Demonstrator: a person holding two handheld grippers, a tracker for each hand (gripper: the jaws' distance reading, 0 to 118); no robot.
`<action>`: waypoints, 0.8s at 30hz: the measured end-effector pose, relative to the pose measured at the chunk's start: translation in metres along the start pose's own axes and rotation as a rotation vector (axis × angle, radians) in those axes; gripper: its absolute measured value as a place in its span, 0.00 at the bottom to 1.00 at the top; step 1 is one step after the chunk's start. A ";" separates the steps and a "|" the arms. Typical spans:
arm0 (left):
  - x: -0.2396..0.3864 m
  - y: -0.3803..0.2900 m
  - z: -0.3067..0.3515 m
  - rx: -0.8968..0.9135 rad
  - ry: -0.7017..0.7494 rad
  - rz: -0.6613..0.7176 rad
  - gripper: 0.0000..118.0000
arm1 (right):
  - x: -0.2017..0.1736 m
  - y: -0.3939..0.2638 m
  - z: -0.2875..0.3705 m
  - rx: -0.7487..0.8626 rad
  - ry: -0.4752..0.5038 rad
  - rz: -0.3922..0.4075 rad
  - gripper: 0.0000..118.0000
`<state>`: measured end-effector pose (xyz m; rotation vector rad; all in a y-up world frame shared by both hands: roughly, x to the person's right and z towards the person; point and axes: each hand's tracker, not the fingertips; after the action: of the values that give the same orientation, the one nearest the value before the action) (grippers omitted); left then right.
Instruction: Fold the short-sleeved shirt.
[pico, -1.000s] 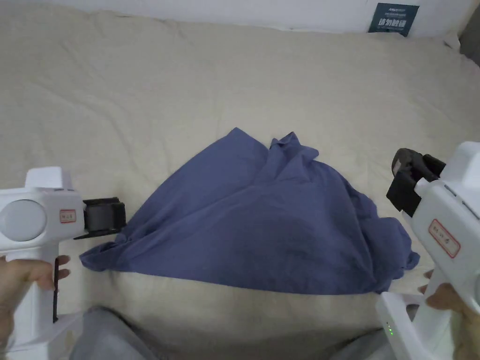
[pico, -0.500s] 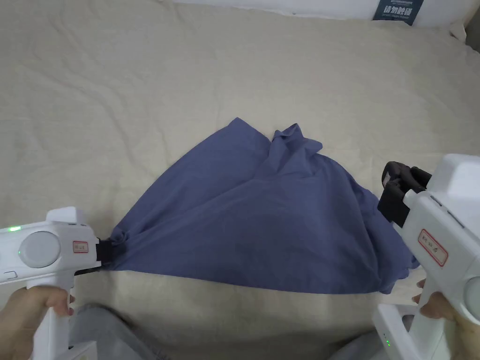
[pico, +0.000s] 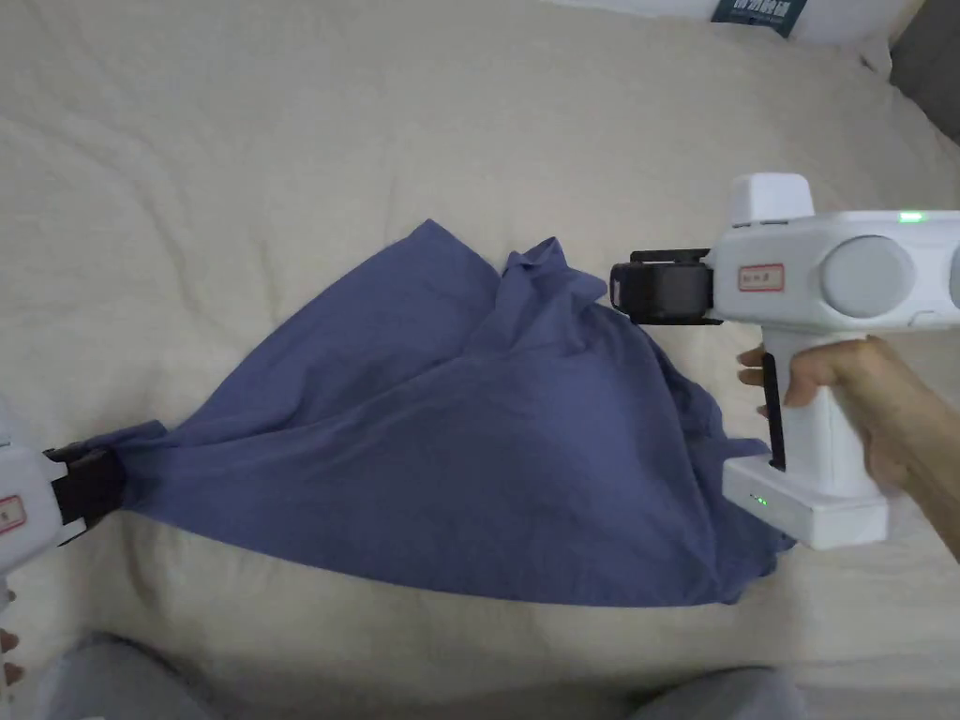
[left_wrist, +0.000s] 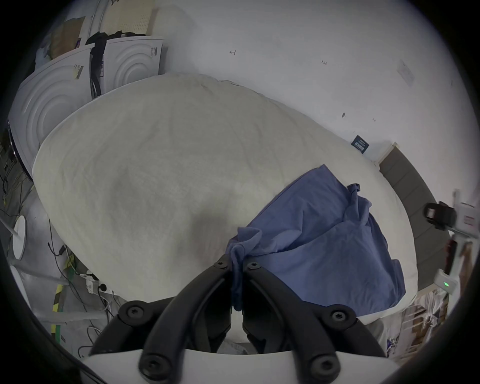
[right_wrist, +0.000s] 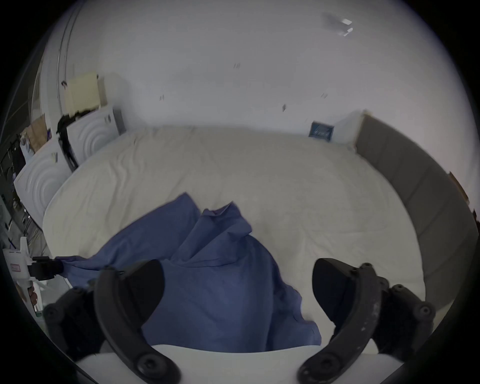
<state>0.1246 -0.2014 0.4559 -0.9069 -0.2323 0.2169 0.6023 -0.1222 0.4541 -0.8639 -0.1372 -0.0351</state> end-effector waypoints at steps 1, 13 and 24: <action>0.000 0.000 0.000 -0.002 -0.001 0.008 0.05 | 0.004 0.007 -0.019 -0.039 0.007 -0.007 1.00; 0.000 0.004 -0.022 -0.071 0.062 0.030 0.05 | 0.021 0.016 -0.185 -0.354 -0.176 0.121 0.93; 0.000 0.004 -0.025 -0.086 0.075 0.054 0.05 | 0.042 0.030 -0.156 -0.316 -0.039 -0.040 0.05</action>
<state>0.1309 -0.2176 0.4379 -1.0053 -0.1487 0.2238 0.6630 -0.2208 0.3369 -1.1776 -0.1890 -0.0787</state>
